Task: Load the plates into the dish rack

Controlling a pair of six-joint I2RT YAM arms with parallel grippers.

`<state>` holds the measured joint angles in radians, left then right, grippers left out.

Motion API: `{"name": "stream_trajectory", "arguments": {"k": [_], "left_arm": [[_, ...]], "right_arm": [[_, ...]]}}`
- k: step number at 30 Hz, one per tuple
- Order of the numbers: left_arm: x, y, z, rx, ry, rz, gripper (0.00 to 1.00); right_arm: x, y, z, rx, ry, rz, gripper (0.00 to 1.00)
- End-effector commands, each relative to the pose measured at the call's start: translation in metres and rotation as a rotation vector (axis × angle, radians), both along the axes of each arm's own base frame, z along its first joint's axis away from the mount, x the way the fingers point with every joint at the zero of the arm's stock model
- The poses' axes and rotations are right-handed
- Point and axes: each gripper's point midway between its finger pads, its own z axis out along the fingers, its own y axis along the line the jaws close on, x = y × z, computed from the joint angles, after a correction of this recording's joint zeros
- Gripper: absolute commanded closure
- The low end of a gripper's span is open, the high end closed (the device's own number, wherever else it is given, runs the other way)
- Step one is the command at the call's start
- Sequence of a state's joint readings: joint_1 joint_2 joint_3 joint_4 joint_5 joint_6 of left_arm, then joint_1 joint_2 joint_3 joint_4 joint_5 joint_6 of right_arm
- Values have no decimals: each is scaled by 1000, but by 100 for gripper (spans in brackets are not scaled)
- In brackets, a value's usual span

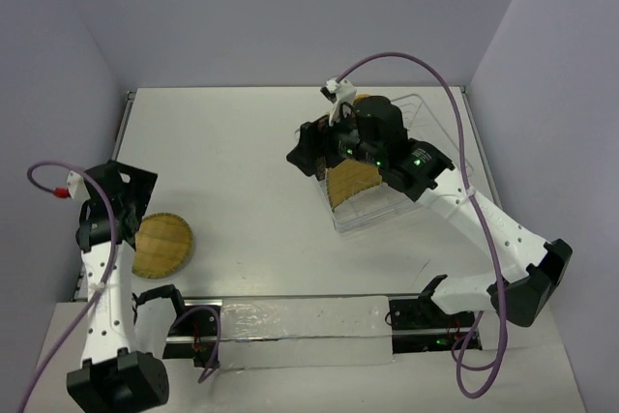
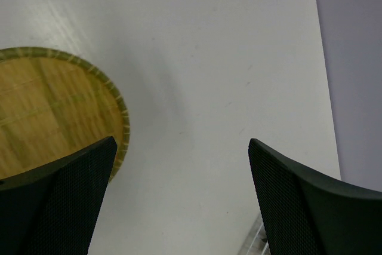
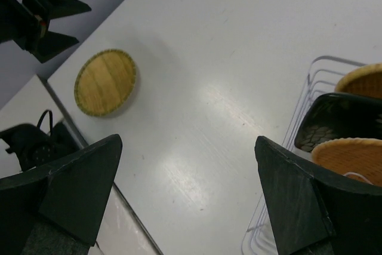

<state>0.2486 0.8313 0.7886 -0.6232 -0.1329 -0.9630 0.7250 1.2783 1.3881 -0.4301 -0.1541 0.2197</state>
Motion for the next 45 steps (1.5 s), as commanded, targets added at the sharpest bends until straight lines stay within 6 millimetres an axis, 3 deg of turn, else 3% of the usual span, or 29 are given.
{"name": "stream_trajectory", "arguments": {"k": [1,5,8,15,19,23,34,40,45], "left_arm": [[-30,21,-36,-56,70,191,1],[-46,31,-82,-138,166,260,1],[-63,48,-97,-179,192,336,1],[-99,73,-92,-121,156,633,1],[-109,78,-108,-109,161,701,1],[-112,79,-128,-98,198,699,1],[-111,76,-152,-132,298,680,1],[-106,80,-129,-102,270,654,1],[-96,78,-104,-101,209,605,1]], "right_arm": [[-9,18,6,32,-63,132,0],[-11,19,-1,21,-54,148,0],[-10,18,-5,12,-51,144,0],[-6,26,-19,4,-8,160,0],[-3,26,-21,5,1,140,0],[-2,22,-21,9,-8,119,0],[9,20,-27,20,20,84,0],[14,20,-29,31,39,85,0],[2,32,-27,34,36,168,0]]}}
